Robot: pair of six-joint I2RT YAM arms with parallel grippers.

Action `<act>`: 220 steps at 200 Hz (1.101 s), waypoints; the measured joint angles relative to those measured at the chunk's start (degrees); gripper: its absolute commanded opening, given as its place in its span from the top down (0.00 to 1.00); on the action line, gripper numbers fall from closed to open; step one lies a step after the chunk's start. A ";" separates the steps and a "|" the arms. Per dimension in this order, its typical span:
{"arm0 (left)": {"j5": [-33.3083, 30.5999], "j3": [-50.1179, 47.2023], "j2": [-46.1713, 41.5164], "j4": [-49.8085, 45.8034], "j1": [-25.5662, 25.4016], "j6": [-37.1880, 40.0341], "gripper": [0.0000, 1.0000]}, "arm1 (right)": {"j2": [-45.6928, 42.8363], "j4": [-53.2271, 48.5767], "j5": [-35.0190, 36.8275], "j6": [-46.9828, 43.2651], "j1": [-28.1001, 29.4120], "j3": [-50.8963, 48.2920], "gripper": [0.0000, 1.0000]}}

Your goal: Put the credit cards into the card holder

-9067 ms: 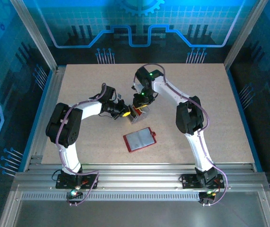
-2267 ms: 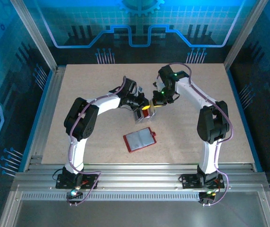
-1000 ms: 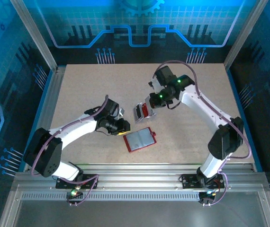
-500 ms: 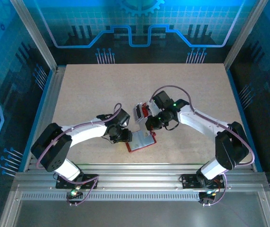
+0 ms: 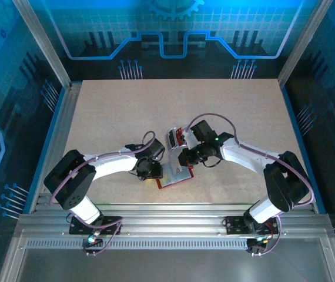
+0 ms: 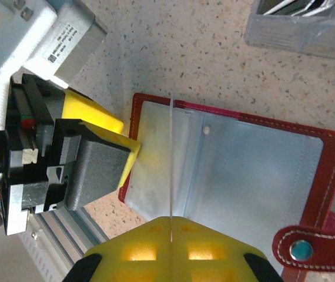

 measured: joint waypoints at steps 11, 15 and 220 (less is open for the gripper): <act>-0.02 -0.02 0.00 0.13 0.00 -0.22 0.61 | 0.57 1.36 -0.48 0.15 -0.02 0.00 1.00; 0.00 -0.02 0.00 0.17 0.00 -0.31 0.61 | 0.87 1.88 -0.85 0.24 -0.11 0.00 1.00; 0.00 -1.38 -0.48 2.12 0.00 -1.49 0.62 | 4.90 5.88 -2.54 1.95 -1.46 -0.52 1.00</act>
